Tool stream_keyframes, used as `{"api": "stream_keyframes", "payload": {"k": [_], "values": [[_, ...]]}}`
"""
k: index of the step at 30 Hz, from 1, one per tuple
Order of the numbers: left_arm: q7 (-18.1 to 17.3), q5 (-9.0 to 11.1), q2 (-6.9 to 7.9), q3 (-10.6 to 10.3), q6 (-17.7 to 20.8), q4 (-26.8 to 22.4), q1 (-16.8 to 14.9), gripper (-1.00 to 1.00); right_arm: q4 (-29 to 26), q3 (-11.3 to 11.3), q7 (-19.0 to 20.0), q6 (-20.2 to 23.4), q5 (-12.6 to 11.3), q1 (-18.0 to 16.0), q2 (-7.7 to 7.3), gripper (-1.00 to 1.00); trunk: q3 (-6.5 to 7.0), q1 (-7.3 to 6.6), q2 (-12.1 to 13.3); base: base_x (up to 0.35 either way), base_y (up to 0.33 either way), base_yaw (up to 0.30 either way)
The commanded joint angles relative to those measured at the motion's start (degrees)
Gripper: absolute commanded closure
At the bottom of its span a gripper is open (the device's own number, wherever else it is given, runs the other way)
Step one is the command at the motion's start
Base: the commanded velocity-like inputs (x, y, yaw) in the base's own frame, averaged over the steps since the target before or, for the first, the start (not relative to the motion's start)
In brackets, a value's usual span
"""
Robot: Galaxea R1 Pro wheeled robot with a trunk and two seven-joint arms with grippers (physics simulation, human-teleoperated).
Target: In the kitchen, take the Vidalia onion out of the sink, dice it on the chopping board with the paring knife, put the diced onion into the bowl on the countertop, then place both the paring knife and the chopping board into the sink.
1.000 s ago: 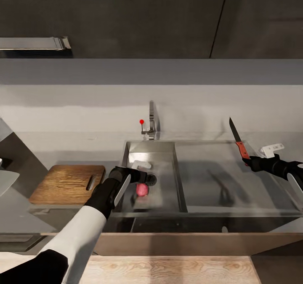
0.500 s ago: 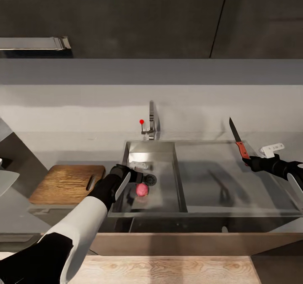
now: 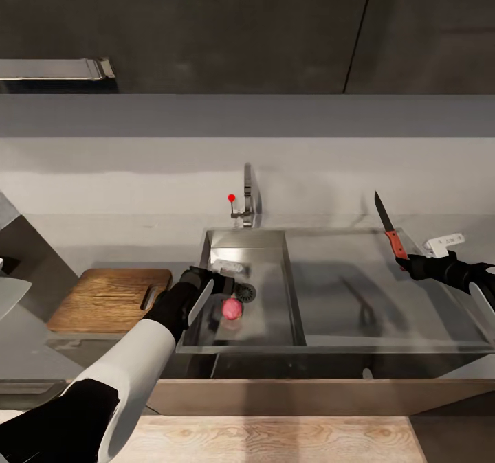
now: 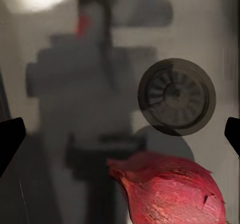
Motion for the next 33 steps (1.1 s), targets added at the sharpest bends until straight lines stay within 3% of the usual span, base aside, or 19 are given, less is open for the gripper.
{"api": "stream_keyframes", "payload": {"k": [1, 26, 30, 33], "values": [[-0.06, 0.14, 0.00, -0.04, -0.30, -0.25, -0.05, -1.00, -0.04, 0.00, 0.01, 0.33, -0.31, -0.05, -0.03, 1.00, -0.11, 0.03, -0.11, 0.000, 0.000, 0.000], [-0.28, 0.14, 0.00, -0.38, -0.68, 0.32, -0.05, -1.00, -0.04, -0.13, 0.01, 0.37, -0.31, -0.05, -0.03, 1.00, -0.96, 0.03, -0.11, 0.000, 0.000, -0.096], [-1.27, 0.14, 0.00, -0.40, -0.65, 1.56, -0.02, -1.00, -0.04, -0.16, 0.01, 0.42, -0.31, -0.05, -0.03, 1.00, -0.99, 0.03, -0.11, 0.000, 0.000, -0.026], [-1.98, 0.14, 0.00, -0.41, -0.60, 5.67, -0.01, -1.00, -0.04, -0.21, 0.01, 0.44, -0.31, -0.05, -0.03, 1.00, -1.00, 0.03, -0.11, 0.000, 0.000, -0.003]]}}
